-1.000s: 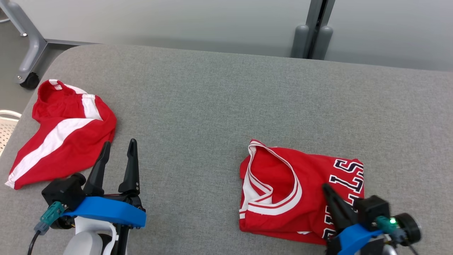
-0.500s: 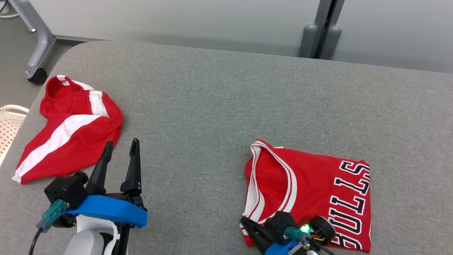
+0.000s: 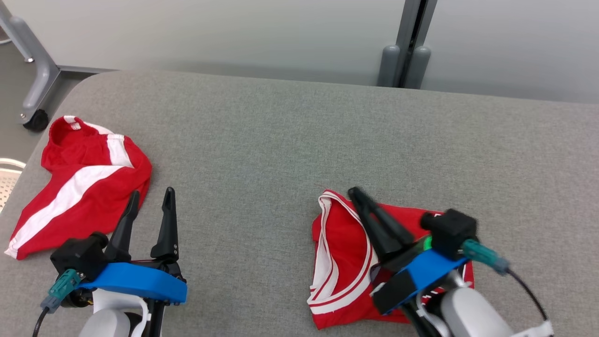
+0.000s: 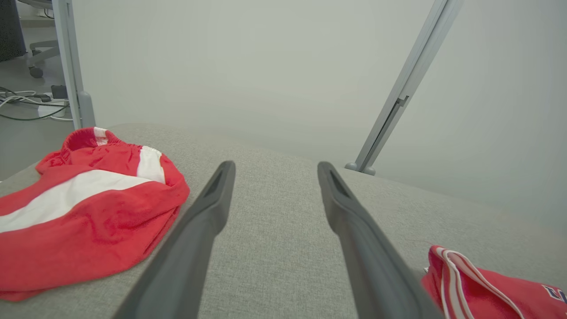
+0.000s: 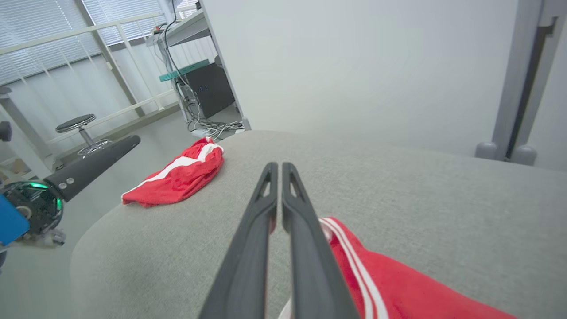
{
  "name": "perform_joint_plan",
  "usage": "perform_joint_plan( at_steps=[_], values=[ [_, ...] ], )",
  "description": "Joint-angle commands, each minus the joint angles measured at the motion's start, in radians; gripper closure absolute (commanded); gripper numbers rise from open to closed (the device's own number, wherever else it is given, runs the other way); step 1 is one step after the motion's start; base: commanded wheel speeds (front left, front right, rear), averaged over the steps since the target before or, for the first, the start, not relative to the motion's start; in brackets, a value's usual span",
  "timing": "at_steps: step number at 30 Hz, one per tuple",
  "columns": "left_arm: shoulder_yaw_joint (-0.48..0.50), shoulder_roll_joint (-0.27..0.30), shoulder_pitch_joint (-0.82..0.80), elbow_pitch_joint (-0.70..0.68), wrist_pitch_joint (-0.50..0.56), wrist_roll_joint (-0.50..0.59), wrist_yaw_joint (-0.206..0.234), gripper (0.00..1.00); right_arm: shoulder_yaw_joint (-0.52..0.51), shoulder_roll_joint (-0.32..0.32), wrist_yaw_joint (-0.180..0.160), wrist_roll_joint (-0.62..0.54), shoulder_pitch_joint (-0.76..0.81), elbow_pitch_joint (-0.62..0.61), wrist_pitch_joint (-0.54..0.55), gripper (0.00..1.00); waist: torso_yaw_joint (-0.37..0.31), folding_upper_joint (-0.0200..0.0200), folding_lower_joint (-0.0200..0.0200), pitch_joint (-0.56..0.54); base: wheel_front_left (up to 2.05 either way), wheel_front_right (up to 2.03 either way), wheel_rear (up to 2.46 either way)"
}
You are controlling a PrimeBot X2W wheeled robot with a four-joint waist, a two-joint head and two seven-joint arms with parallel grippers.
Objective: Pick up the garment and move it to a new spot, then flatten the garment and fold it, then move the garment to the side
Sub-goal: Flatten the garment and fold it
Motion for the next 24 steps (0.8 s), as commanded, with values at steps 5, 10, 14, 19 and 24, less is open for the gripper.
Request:
perform_joint_plan(
  at_steps=[5,10,14,19,24],
  values=[
    [0.017,0.014,0.043,-0.019,-0.016,-0.001,0.026,0.00,-0.275,-0.005,0.000,-0.113,0.111,-0.171,-0.026,0.00,-0.057,0.0000,0.0000,-0.058,0.00,0.00,0.00],
    [0.023,0.025,0.083,-0.037,-0.010,-0.006,0.044,0.00,-0.469,-0.004,0.000,-0.169,0.190,-0.250,-0.006,0.00,-0.098,0.0000,0.0000,-0.086,0.00,0.00,0.00],
    [0.022,0.028,0.116,-0.048,-0.004,-0.002,0.063,0.00,-0.543,-0.003,0.000,-0.194,0.227,-0.256,0.036,0.00,-0.128,0.0000,0.0000,-0.108,0.00,0.00,0.00],
    [0.027,0.034,0.163,-0.065,0.002,0.006,0.090,0.00,-0.573,-0.004,0.000,-0.202,0.232,-0.235,0.087,0.00,-0.161,0.0000,0.0000,-0.128,0.00,0.00,0.00],
    [0.030,0.043,0.195,-0.068,0.010,0.012,0.116,0.00,-0.588,-0.004,0.000,-0.203,0.238,-0.200,0.121,0.00,-0.172,0.0000,0.0000,-0.149,0.00,0.00,0.00]
  ],
)
